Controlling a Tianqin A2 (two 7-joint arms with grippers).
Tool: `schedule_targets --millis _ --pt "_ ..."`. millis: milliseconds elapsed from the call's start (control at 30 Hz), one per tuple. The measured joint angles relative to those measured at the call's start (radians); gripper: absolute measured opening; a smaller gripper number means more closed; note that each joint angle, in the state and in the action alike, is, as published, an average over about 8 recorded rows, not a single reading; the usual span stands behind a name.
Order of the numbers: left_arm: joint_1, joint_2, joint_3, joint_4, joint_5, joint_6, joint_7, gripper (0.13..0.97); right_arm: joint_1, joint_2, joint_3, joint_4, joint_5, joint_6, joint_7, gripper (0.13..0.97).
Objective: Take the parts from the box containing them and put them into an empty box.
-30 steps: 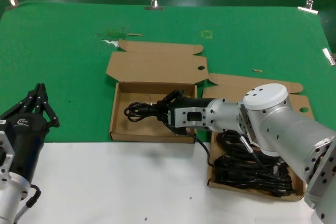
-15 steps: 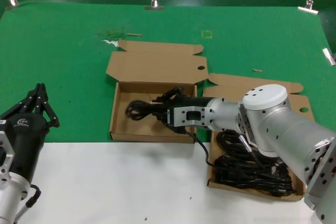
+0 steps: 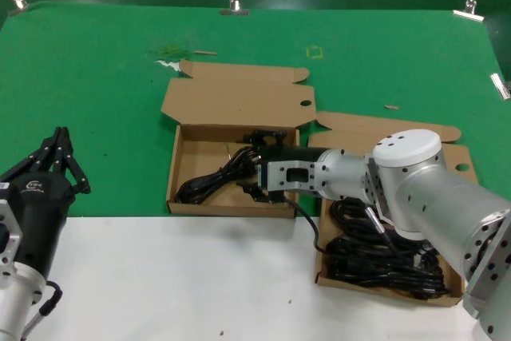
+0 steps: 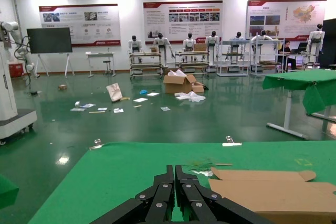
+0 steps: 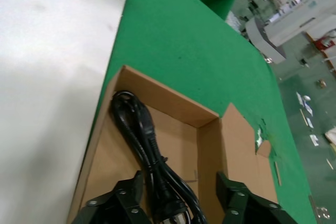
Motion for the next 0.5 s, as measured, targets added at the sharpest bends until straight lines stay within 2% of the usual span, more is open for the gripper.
schedule_targets --millis 367,500 --pt "0.0 0.0 0.0 0.0 0.0 0.0 0.0 0.156 0.001 0.0 0.014 -0.005 0.01 -0.003 -0.001 0.637" --pt "0.0 0.0 0.0 0.0 0.0 0.0 0.0 0.186 -0.005 0.002 0.02 0.003 0.007 -0.001 0.004 0.735"
